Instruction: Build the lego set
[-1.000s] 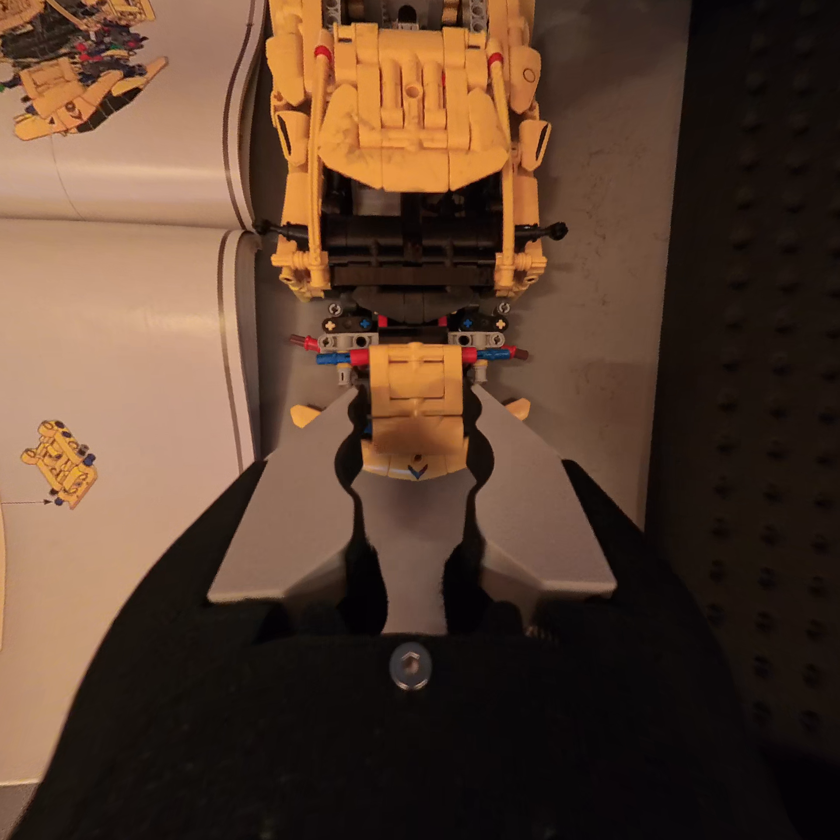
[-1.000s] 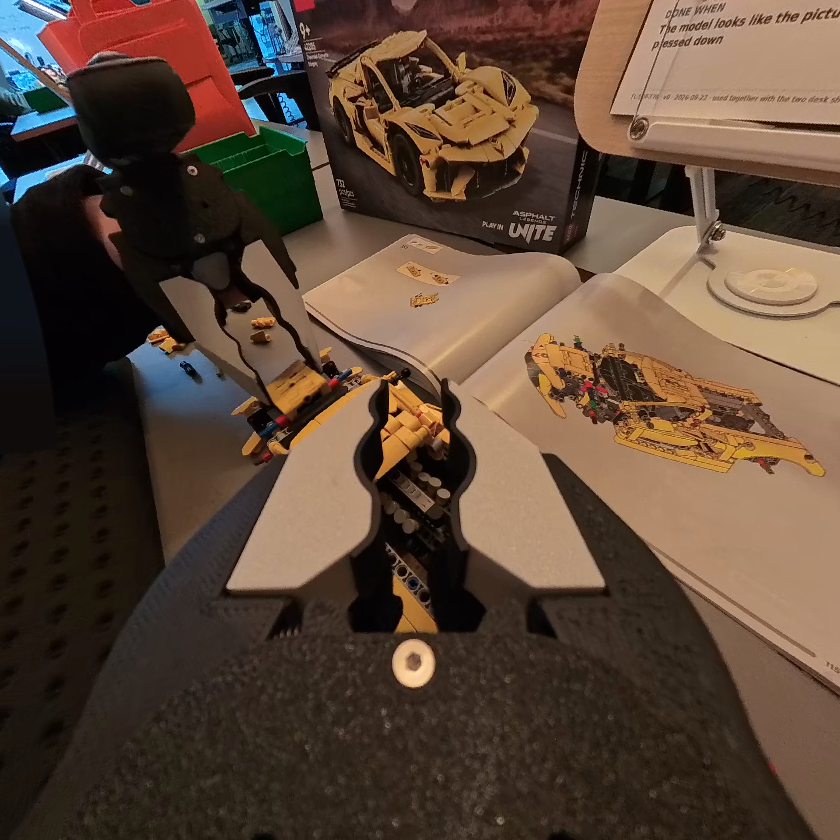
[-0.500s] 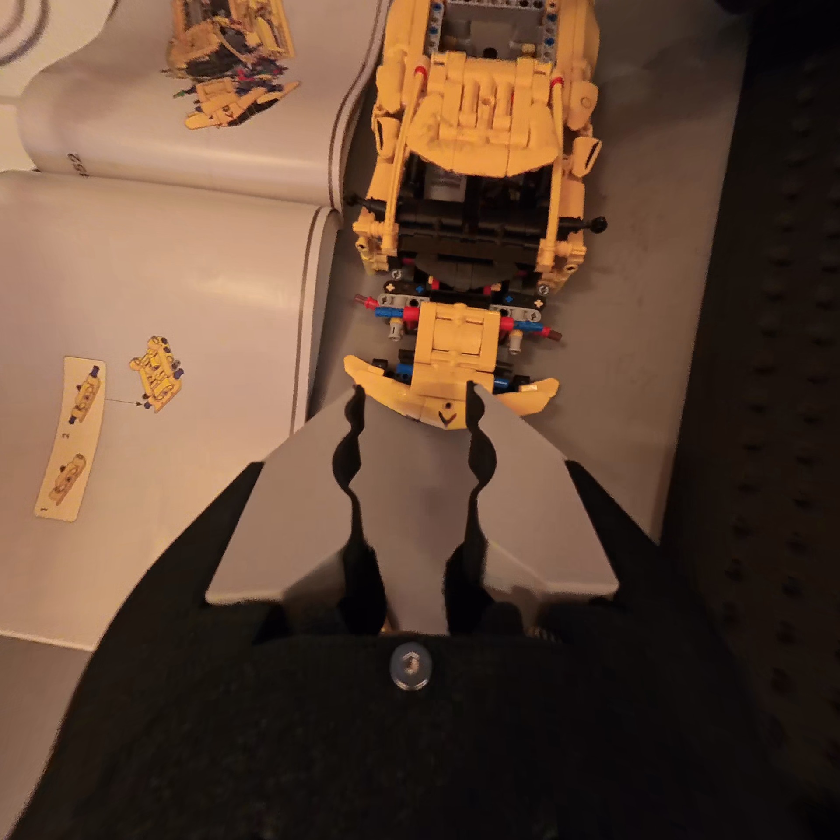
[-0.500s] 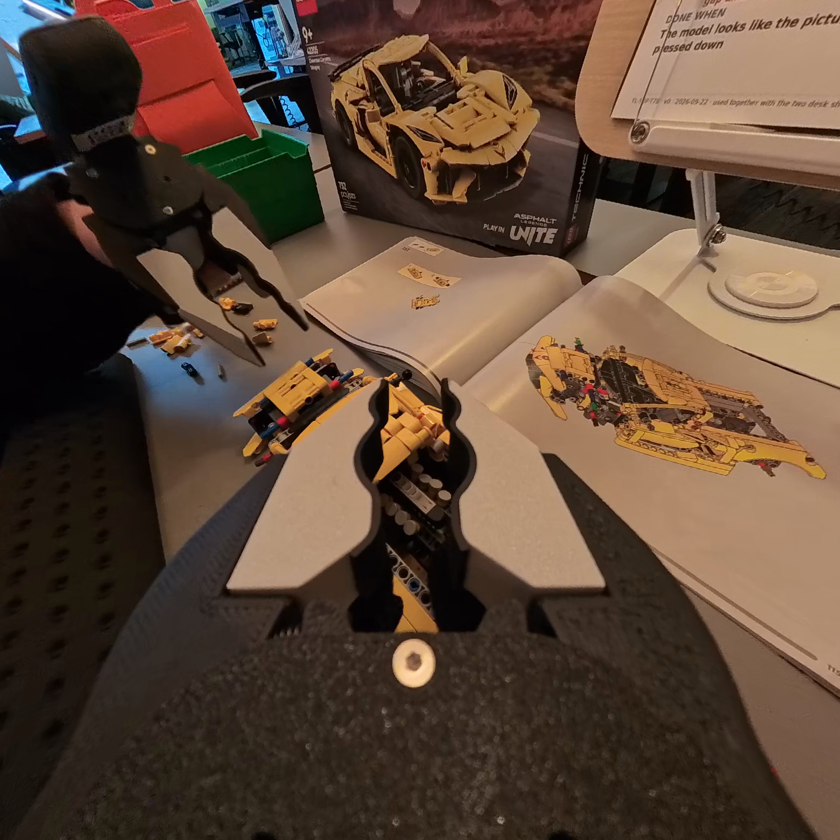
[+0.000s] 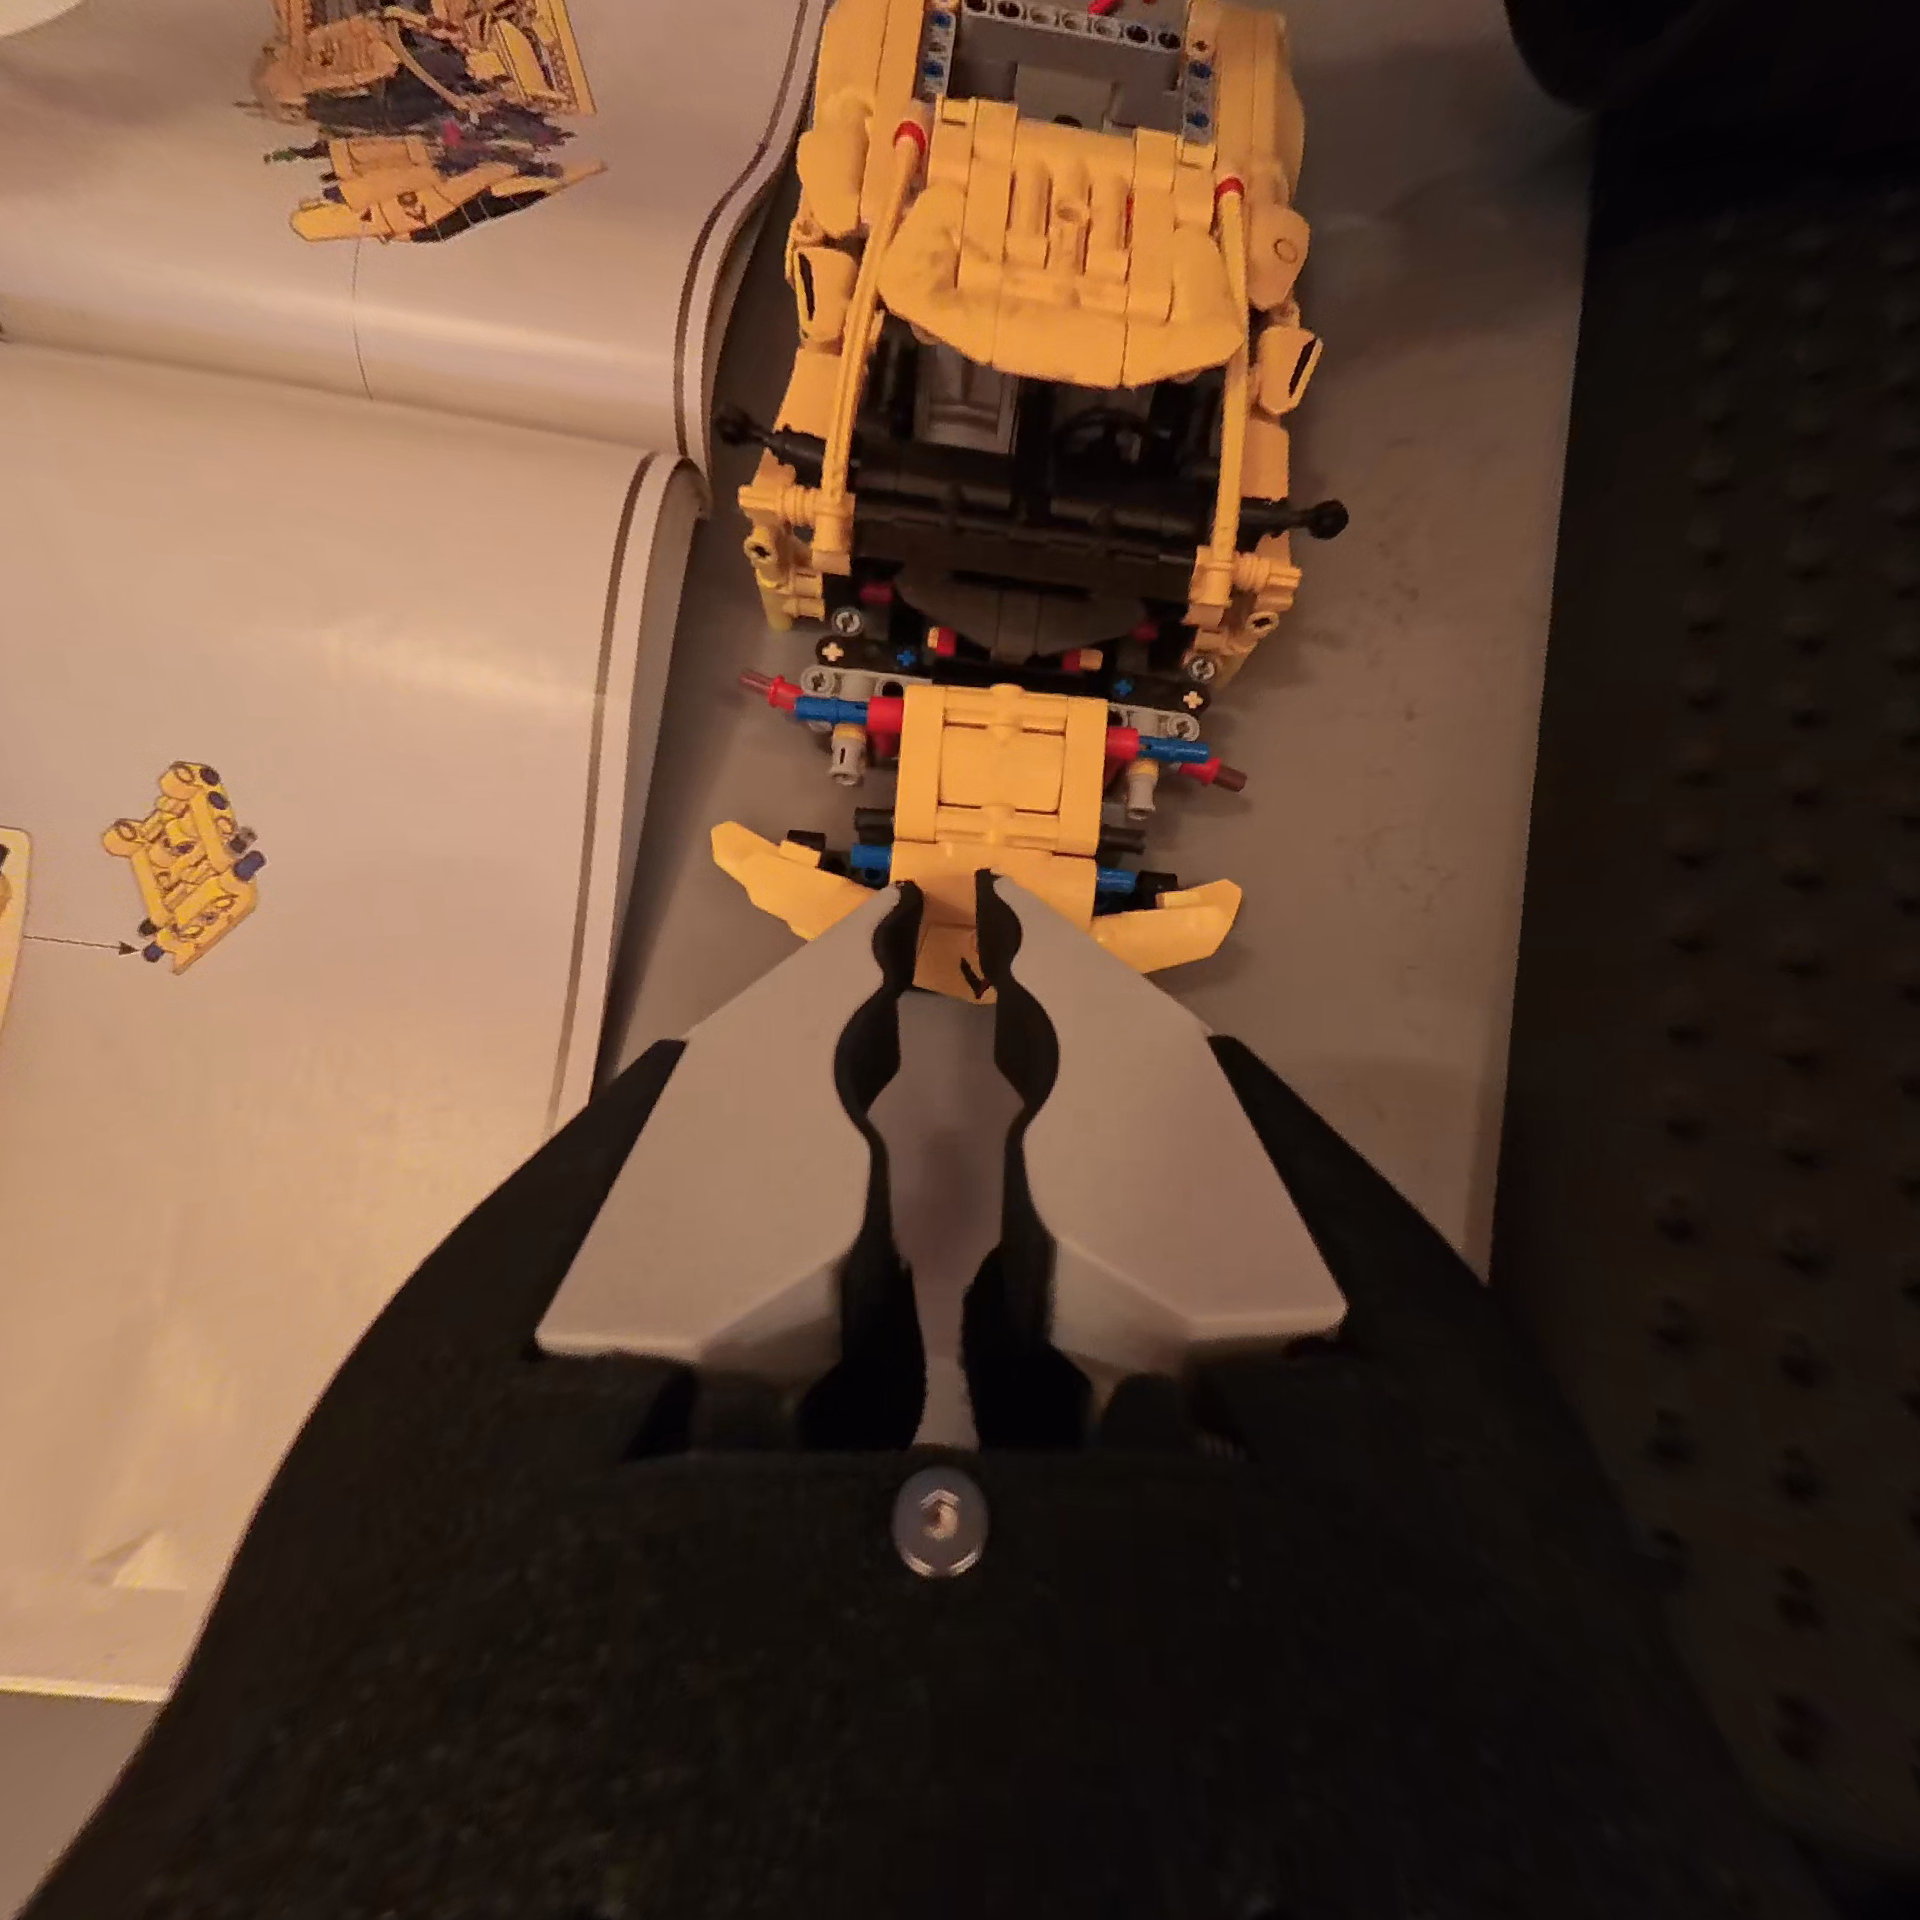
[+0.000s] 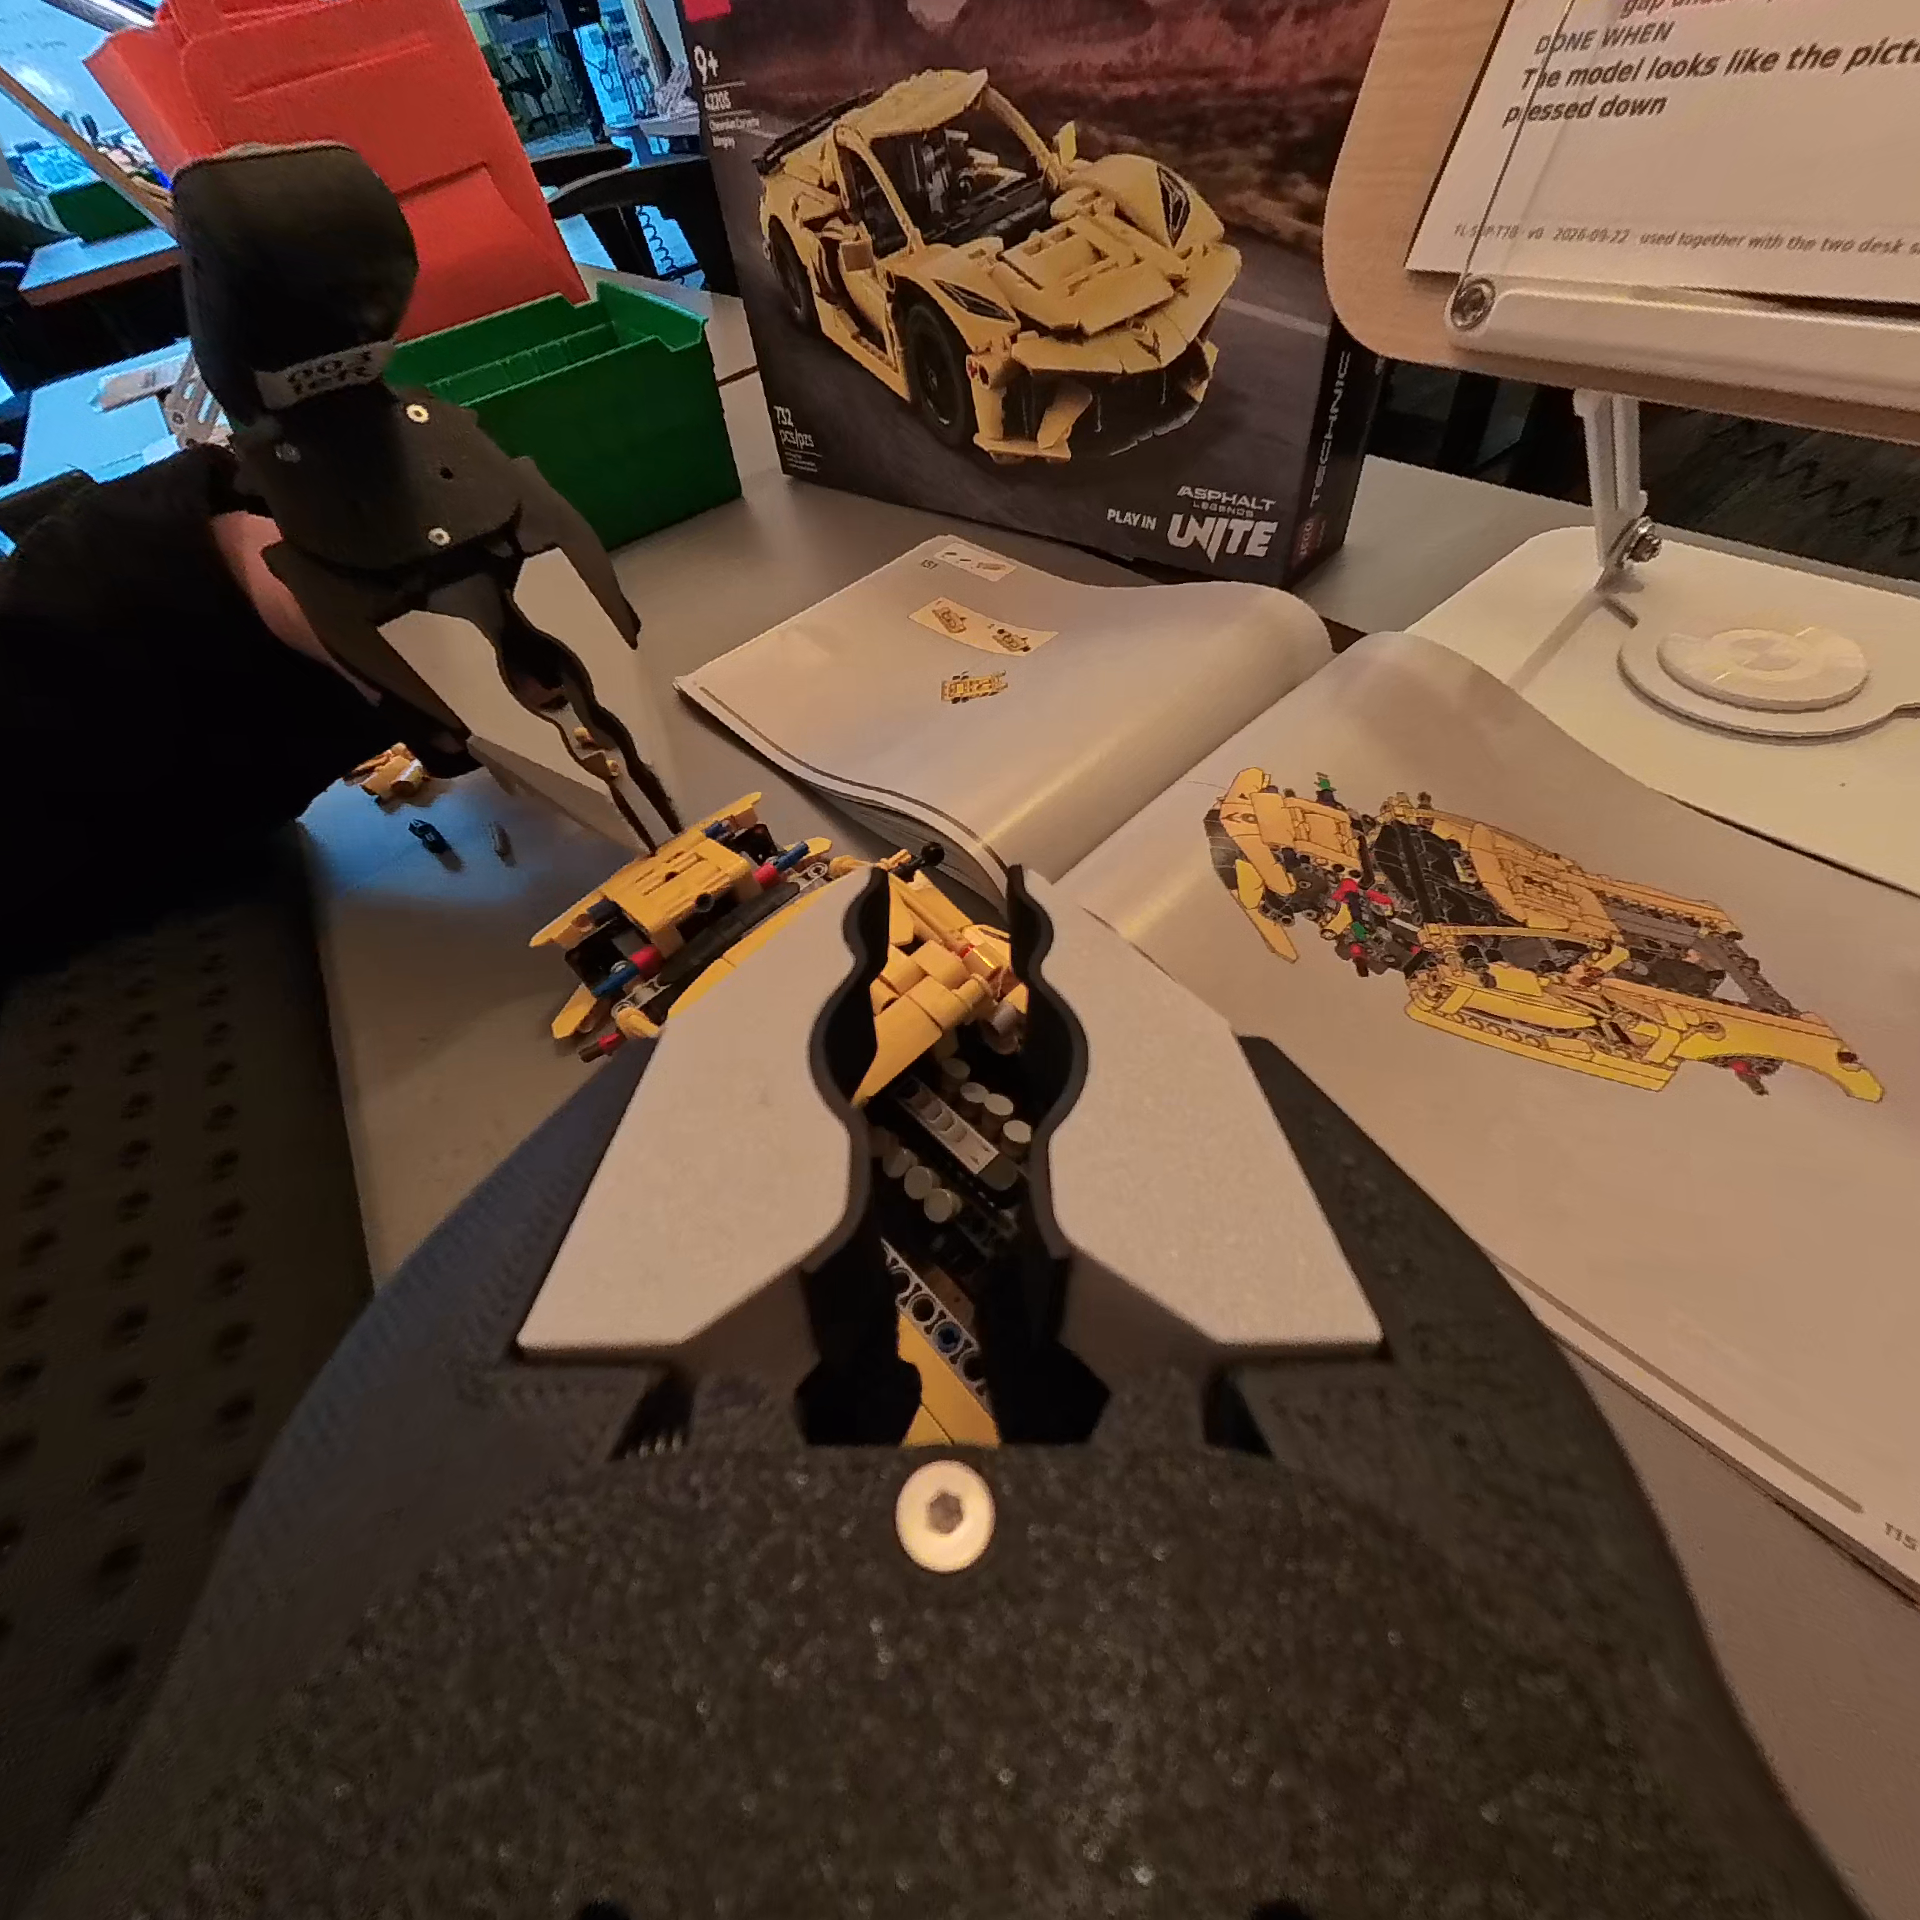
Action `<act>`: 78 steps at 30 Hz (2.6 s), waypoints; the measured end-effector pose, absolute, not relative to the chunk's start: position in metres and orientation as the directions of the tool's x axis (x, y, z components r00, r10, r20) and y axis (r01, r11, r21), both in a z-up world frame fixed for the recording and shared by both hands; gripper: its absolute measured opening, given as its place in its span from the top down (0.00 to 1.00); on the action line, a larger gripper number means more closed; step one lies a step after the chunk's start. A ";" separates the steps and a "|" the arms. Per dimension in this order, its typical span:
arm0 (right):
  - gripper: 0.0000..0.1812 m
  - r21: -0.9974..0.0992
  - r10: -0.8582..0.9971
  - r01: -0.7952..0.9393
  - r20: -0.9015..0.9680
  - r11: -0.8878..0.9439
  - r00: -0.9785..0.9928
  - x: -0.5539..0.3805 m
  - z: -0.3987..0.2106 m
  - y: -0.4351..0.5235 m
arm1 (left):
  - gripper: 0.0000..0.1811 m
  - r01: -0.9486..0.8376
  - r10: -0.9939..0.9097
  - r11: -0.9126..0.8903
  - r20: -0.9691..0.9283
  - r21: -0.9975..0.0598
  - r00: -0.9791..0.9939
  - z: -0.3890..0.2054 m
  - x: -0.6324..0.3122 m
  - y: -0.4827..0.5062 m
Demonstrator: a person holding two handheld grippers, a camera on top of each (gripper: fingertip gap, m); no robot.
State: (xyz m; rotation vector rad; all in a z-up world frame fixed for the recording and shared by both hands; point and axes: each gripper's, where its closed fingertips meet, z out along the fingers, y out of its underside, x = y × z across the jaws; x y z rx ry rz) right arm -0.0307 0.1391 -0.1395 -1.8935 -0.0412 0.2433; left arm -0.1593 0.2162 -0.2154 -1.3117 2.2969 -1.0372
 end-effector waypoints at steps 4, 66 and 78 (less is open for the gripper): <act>0.88 -0.940 0.148 -0.090 -0.146 -0.330 0.978 -0.031 -0.139 0.139 | 0.94 -0.622 -0.839 0.326 0.086 -0.712 -0.538 -0.216 -0.160 0.217; 0.84 -0.900 -0.022 -0.118 -0.120 -0.420 0.993 0.018 -0.168 0.131 | 0.73 -0.367 -0.866 0.116 0.087 -0.923 -0.492 -0.165 -0.143 0.224; 0.84 -0.899 -0.015 -0.117 -0.122 -0.423 0.992 0.016 -0.169 0.131 | 0.73 -0.397 -0.869 0.151 0.069 -0.905 -0.489 -0.176 -0.143 0.225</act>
